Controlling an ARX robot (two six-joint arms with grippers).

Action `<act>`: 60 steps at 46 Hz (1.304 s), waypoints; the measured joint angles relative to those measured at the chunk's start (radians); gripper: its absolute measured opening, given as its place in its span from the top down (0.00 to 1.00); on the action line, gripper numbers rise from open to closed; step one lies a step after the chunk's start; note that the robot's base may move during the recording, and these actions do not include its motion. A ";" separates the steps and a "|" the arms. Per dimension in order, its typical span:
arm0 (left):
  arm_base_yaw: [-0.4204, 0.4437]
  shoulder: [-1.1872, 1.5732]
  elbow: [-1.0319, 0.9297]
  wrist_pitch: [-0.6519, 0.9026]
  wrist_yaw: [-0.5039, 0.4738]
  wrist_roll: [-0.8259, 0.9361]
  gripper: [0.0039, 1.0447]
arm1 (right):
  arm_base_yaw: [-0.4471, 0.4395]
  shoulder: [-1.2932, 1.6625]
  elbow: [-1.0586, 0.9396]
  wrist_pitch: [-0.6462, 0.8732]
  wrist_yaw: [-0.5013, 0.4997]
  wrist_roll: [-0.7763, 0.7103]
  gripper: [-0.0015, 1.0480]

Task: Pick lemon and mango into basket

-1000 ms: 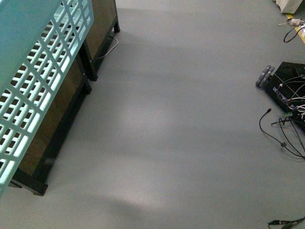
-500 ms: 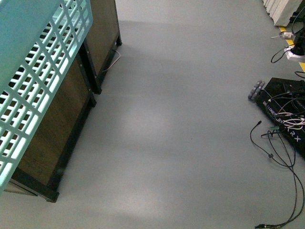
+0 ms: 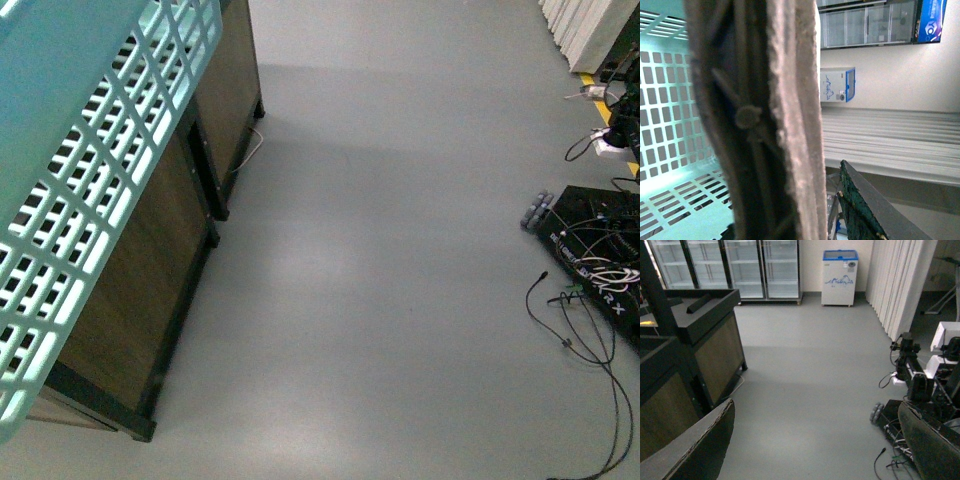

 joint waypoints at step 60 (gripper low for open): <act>0.003 -0.001 0.000 -0.002 -0.019 0.013 0.74 | 0.000 0.000 0.000 0.000 -0.003 0.000 0.08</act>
